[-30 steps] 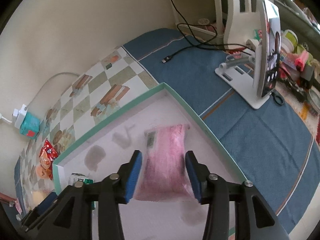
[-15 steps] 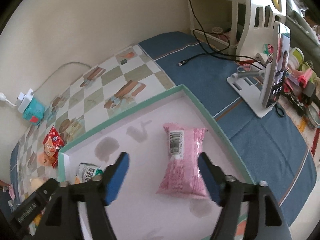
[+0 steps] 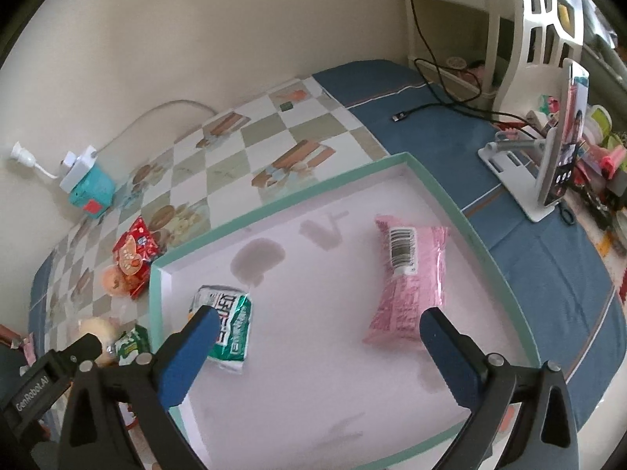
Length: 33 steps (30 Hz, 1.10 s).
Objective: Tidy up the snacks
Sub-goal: 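Move both grippers back over the snack pile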
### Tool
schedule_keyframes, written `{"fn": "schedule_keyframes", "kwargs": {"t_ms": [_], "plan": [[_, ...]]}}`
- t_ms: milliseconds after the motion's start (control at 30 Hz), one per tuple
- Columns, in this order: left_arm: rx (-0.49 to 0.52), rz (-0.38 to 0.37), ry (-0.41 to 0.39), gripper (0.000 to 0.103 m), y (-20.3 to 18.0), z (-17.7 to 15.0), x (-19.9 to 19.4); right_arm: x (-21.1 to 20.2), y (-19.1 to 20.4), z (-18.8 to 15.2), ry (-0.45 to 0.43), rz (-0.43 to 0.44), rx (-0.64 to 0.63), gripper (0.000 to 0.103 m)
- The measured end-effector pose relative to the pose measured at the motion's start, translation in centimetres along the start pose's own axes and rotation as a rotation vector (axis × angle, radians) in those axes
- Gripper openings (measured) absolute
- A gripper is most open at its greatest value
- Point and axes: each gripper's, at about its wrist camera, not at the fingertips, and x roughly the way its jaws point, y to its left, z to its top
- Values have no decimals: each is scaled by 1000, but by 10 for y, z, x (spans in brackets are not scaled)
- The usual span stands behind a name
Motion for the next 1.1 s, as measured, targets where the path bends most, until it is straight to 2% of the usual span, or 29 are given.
{"fn": "schedule_keyframes", "kwargs": {"t_ms": [300,633,1100], "plan": [[-93,0,3,102,41,2,-7,-16,15,-7,3,-2,-21,103],[-159,101,10,102,91,-1,-19,-28,43,-18,19,3,-73,103],[-315,162,-14,102,168,-2,-35,-25,124,-47,63,85,-197,103]]}}
